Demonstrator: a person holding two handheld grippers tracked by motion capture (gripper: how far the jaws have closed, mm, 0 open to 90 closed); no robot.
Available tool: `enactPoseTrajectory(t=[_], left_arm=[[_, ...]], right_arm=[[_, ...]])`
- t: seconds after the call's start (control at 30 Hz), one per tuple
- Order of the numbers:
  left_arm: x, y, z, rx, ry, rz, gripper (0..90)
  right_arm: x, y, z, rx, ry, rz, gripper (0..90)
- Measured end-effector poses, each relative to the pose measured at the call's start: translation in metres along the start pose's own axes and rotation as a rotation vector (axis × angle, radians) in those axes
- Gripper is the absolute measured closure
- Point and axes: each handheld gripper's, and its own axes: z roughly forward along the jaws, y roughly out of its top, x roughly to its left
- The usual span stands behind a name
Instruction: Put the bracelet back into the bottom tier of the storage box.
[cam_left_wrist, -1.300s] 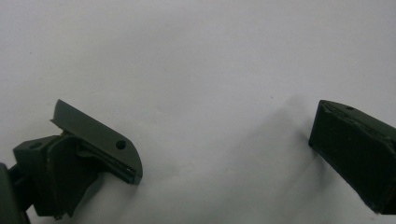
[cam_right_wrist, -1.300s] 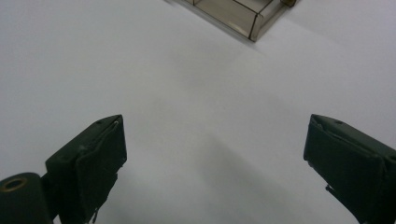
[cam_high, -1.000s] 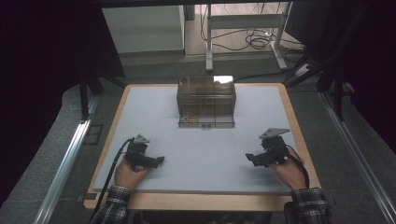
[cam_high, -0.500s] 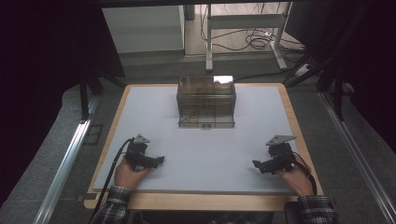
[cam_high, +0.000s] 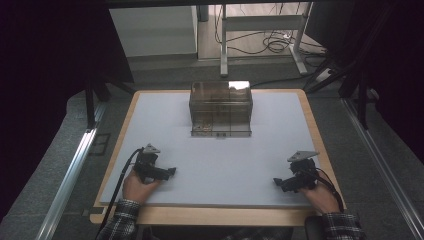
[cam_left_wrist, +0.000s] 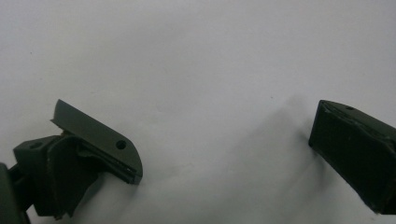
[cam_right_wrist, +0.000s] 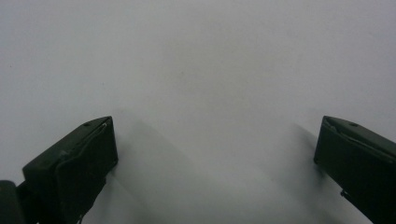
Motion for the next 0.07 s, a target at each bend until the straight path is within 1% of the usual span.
enactPoseTrajectory(t=[0.07], left_arm=[[0.0004,0.0001,0.0,0.0,-0.002,-0.002,0.0]], right_arm=[[0.0001,-0.0007,0.0001,-0.006,-0.001,0.002,0.0]])
